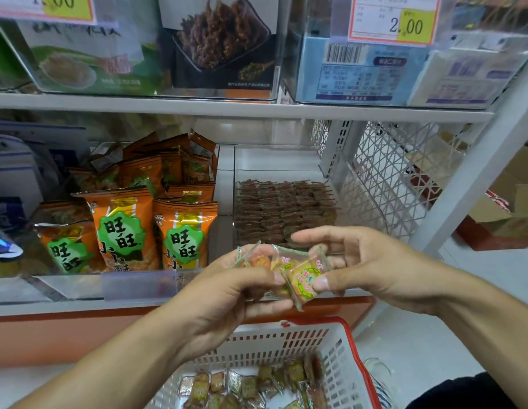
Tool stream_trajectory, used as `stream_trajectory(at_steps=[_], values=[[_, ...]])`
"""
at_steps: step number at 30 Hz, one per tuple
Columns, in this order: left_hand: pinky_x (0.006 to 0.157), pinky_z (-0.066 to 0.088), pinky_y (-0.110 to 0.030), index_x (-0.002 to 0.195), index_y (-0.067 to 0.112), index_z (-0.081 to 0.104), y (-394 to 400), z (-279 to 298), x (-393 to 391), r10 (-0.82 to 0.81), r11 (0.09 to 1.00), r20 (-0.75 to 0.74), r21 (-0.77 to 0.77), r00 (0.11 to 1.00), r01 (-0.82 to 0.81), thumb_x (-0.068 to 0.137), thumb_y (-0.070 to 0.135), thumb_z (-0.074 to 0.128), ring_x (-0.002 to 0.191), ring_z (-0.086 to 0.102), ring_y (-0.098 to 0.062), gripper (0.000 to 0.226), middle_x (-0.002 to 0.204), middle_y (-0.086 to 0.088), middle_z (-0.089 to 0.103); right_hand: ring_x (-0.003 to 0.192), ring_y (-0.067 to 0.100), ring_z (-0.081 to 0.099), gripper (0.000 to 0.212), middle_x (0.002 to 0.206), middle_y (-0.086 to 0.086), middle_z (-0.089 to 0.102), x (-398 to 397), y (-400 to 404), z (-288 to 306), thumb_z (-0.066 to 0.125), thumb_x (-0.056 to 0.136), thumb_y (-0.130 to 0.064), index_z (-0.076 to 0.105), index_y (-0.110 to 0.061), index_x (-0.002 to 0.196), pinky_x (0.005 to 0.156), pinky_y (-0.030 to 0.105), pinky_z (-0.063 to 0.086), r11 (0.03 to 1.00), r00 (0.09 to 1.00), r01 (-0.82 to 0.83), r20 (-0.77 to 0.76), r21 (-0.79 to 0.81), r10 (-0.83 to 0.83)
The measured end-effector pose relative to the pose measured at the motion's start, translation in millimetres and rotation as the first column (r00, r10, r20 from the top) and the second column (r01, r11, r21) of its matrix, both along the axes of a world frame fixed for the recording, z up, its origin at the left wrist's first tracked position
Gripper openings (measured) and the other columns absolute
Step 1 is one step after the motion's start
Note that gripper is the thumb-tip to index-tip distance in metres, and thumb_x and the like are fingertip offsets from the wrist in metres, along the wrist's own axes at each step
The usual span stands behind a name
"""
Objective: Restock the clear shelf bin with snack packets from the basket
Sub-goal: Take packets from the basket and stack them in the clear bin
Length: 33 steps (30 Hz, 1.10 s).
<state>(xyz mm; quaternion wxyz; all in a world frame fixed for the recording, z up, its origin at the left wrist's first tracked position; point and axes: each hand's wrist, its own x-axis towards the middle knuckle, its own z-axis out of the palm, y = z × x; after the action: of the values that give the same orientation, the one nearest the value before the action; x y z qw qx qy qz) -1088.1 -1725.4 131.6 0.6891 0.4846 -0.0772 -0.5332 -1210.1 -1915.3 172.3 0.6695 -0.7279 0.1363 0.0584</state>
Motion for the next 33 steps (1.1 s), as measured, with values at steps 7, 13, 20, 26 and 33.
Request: stream_trajectory(at_steps=[7, 13, 20, 26, 33], values=[[0.073, 0.066, -0.042, 0.125, -0.004, 0.063, -1.4, 0.7, -0.1, -0.189, 0.978, -0.103, 0.069, 0.977, 0.196, 0.072, -0.018, 0.064, 0.098, 0.069, -0.037, 0.055, 0.109, -0.025, 0.070, 0.089, 0.019, 0.066, 0.045, 0.102, 0.025, 0.074, 0.9, -8.4, -3.7, 0.081, 0.080, -0.003, 0.073, -0.025, 0.118, 0.083, 0.025, 0.053, 0.977, 0.974, -0.172, -0.170, -0.124, 0.150], [0.078, 0.063, -0.054, 0.129, -0.001, 0.061, -4.9, 7.3, 2.2, -0.096, 0.995, -0.186, -0.027, 0.978, 0.092, 0.068, 0.001, 0.057, 0.115, 0.066, -0.050, 0.061, 0.132, -0.039, 0.058, 0.086, 0.018, 0.060, 0.035, 0.092, 0.016, 0.072, 3.5, -25.5, -2.8, 0.084, 0.078, -0.004, 0.077, -0.023, 0.106, 0.079, 0.028, 0.055, 0.953, 0.975, -0.206, -0.132, -0.221, 0.179], [0.068, 0.065, -0.043, 0.123, -0.004, 0.059, -15.5, 5.4, 4.3, 0.129, 0.991, -0.083, -0.028, 0.988, -0.132, 0.099, 0.006, 0.054, 0.097, 0.074, -0.044, 0.027, 0.111, -0.034, 0.071, 0.093, 0.030, 0.069, 0.035, 0.106, 0.014, 0.074, 11.7, -43.0, 0.5, 0.083, 0.076, -0.007, 0.067, -0.012, 0.106, 0.076, 0.032, 0.059, 0.986, 0.990, -0.127, -0.083, -0.112, 0.118], [0.069, 0.065, -0.040, 0.118, 0.002, 0.061, -22.0, 1.9, 3.5, 0.175, 0.984, -0.007, -0.016, 0.985, -0.175, 0.099, 0.005, 0.054, 0.094, 0.076, -0.039, 0.021, 0.101, -0.027, 0.076, 0.097, 0.018, 0.061, 0.040, 0.109, -0.007, 0.067, 45.2, -76.8, 1.9, 0.074, 0.081, -0.043, 0.061, -0.030, 0.117, 0.084, 0.030, 0.048, 0.198, 0.975, 0.067, 0.022, -0.978, -0.220], [0.068, 0.065, -0.040, 0.110, 0.005, 0.068, -24.0, -7.6, 4.3, 0.180, 0.983, 0.022, 0.040, 0.983, -0.180, 0.097, 0.004, 0.055, 0.092, 0.077, -0.033, 0.018, 0.099, -0.022, 0.078, 0.117, 0.027, 0.053, 0.028, 0.114, 0.006, 0.069, 89.6, -82.9, -37.1, 0.062, 0.094, -0.035, 0.064, -0.017, 0.115, 0.105, 0.039, 0.030, -0.243, 0.943, -0.269, -0.204, -0.932, -0.262]])
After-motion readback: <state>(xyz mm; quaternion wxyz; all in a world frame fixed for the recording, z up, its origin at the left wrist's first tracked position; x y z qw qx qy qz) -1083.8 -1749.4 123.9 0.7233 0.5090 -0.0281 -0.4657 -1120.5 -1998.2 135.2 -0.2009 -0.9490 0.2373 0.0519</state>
